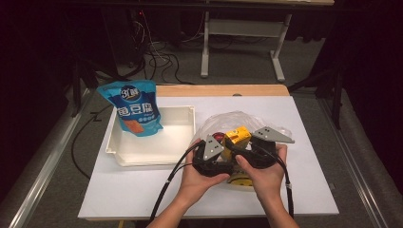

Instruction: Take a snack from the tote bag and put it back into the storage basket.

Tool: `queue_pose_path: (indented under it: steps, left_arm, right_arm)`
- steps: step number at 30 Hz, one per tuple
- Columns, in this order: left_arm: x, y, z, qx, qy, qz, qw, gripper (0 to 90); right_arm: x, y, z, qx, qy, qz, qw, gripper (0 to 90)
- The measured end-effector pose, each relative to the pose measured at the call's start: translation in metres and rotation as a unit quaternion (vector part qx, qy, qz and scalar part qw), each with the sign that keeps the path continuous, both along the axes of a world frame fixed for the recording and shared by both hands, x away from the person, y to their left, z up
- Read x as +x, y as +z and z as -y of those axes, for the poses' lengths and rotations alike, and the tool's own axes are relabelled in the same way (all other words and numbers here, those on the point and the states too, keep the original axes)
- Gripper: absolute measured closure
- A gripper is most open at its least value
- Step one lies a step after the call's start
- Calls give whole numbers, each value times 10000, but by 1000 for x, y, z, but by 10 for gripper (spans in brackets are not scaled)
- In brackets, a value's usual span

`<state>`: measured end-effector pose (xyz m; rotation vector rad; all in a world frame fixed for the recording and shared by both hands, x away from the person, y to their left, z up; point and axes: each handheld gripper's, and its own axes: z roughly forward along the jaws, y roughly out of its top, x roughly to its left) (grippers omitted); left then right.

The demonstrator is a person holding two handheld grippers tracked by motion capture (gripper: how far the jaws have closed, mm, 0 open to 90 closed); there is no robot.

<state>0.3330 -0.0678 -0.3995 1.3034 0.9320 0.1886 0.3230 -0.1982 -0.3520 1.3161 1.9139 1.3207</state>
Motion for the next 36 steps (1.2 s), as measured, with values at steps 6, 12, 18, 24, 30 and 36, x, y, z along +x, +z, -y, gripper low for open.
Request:
queue_pose_path:
  steps: [6,12,18,24,30,36]
  left_arm:
    - [-2,-3,0,12,-131,164,9998,453]
    - [-6,3,-9,-255,-347,89,9990,503]
    - [-7,6,-14,-185,-365,27,9992,508]
    - [-4,6,-23,-191,-286,4,9994,508]
    - [-2,8,-28,-254,-209,-24,9995,508]
    - [0,12,-36,-373,-150,-28,9992,508]
  right_arm:
    - [-2,1,0,-16,136,48,9999,299]
    - [-3,4,4,143,270,107,9995,283]
    - [-9,10,5,253,295,244,9989,214]
    - [-15,16,11,273,396,281,9984,170]
    - [-20,17,16,261,386,338,9983,170]
    - [-22,12,30,281,245,302,9988,169]
